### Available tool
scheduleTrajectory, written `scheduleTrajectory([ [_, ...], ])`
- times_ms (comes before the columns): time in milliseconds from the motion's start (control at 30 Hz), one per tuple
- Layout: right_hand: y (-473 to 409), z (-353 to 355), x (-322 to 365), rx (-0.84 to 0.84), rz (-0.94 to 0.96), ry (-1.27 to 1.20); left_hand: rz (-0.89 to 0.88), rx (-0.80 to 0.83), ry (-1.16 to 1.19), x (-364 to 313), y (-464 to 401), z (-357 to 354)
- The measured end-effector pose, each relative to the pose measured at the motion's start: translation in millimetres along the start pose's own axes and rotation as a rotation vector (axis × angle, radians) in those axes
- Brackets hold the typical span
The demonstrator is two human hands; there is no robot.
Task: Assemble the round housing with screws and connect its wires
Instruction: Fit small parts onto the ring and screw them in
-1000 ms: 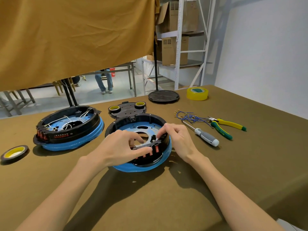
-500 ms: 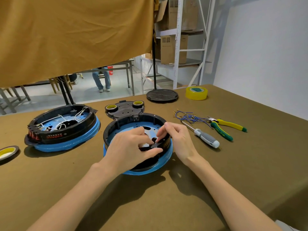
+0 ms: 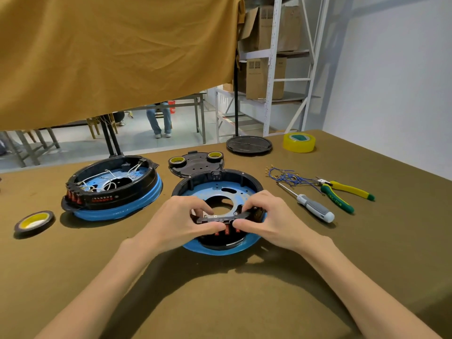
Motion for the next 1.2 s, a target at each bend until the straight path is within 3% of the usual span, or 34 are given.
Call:
scheduleTrajectory([
  [433,-12,4,1,0.045,0.067,0.221,-0.096,-0.062,-0.009,-12,3,-6],
  [933,-8,6,4,0.047,0.013,0.204,-0.145,-0.081,-0.105,-12,2,-10],
  [1033,-7,10,5,0.039,-0.03,0.041,-0.072,-0.082,0.108,-13,0,-5],
  [1100,-14,17,3,-0.115,-0.053,0.005,0.026,-0.224,0.232,-5,-14,10],
  [1167,-29,20,-5,-0.246,-0.171,0.128,0.113,-0.338,0.077,7,-33,26],
  [1200,-37,18,-11,-0.218,-0.3,0.177,0.172,-0.291,-0.054,14,-44,31],
])
Point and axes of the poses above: each hand's wrist, its own y-axis away from the middle knuckle, its own z-axis out of the back of the hand, x = y × z, the point moved 4 cm from there along -y, towards the middle knuckle, and after that the axes turned 1 degree about y, right-handed, at the moved point
